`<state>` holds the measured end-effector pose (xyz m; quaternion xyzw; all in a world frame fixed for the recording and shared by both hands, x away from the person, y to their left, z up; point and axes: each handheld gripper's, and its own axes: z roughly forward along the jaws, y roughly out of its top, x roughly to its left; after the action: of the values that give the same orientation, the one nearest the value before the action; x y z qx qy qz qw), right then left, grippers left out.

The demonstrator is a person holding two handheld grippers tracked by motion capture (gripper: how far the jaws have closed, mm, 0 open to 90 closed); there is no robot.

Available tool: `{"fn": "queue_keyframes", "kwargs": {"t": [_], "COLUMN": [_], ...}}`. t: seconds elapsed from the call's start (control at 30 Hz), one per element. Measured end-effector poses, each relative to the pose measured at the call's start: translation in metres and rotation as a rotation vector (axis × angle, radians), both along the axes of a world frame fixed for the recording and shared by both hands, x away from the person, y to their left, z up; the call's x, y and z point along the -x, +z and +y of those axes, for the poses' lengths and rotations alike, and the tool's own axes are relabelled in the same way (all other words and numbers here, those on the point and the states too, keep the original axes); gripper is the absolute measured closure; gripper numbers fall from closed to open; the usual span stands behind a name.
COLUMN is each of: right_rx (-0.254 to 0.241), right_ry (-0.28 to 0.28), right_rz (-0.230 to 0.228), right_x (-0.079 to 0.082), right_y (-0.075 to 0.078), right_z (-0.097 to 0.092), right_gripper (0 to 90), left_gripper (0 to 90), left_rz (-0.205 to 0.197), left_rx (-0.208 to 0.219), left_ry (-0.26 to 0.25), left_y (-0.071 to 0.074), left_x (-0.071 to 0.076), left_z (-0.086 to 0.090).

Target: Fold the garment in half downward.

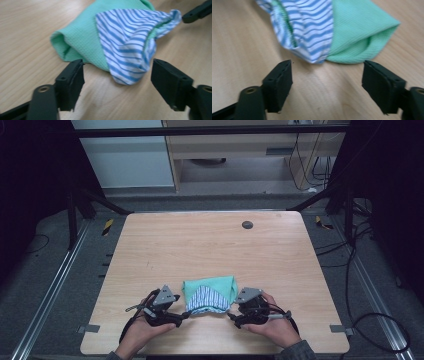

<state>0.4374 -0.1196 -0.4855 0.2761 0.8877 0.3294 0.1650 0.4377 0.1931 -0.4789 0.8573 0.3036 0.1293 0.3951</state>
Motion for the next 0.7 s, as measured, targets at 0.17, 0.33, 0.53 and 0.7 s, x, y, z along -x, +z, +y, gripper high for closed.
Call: {"fn": "queue_keyframes", "kwargs": {"t": [0.17,0.33,0.53,0.7], "right_rx": [-0.028,-0.080,-0.089,-0.073], "right_ry": [-0.095,-0.243,-0.385,-0.429], "right_rz": [-0.014,-0.038,-0.032,-0.007], "right_x": [-0.009,-0.024,-0.045,-0.052], "right_y": [0.003,0.009,0.005,0.000], "right_z": [-0.014,-0.034,-0.054,-0.060], "right_gripper": [13.1,7.3,6.6,6.9], "left_gripper": [11.0,7.6,7.5,7.5], "left_rz": [-0.002,-0.009,-0.021,-0.017], "left_rx": [0.003,0.005,-0.011,-0.016], "left_ry": [0.112,0.207,0.304,0.352], "left_y": [-0.002,-0.006,-0.013,-0.017], "left_x": [-0.011,-0.024,-0.039,-0.045], "left_z": [0.014,0.032,0.052,0.061]}}
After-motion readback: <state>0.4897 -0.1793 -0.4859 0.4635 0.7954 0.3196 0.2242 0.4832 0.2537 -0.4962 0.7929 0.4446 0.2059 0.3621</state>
